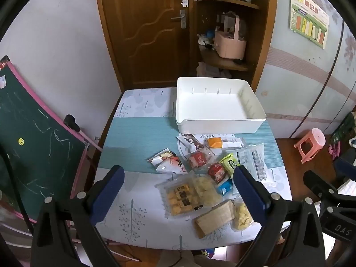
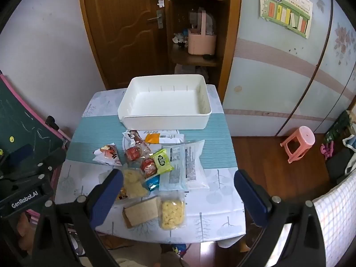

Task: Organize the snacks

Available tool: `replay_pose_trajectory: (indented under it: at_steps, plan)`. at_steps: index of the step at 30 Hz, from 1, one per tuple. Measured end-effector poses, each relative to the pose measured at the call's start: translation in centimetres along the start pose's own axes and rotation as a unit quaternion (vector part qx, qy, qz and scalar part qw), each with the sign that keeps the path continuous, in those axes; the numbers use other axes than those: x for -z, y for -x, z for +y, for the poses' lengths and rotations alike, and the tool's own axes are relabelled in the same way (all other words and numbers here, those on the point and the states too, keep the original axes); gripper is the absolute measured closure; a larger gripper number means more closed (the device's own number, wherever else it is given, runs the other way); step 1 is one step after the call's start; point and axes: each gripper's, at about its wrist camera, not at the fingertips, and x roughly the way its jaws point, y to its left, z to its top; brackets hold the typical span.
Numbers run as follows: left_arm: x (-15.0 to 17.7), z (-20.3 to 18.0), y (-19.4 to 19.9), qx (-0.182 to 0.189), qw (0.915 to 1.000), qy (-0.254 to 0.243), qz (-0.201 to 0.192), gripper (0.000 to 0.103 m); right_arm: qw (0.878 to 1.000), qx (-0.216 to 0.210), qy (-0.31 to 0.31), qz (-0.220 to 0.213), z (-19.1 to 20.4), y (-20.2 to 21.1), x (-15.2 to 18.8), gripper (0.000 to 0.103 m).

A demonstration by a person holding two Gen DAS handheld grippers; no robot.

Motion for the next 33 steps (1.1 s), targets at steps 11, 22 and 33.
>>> replay_pose_trajectory:
  at_steps: [11,22,33]
  plan:
    - [0.0,-0.4,0.1,-0.003,1.0,-0.006,-0.001,0.005,1.0,-0.006,0.002,-0.001,-0.4,0.1,-0.1,0.003]
    - [-0.1,-0.9,0.5,-0.001,0.9999,-0.014,-0.001,0.005,1.0,-0.024,-0.011,0.008,-0.4,0.0,0.6,0.004]
    - [0.0,-1.0,0.5,-0.003,0.9999,-0.014,0.0,0.005,0.999,-0.034,-0.008,0.007,-0.3,0.0,0.7,0.01]
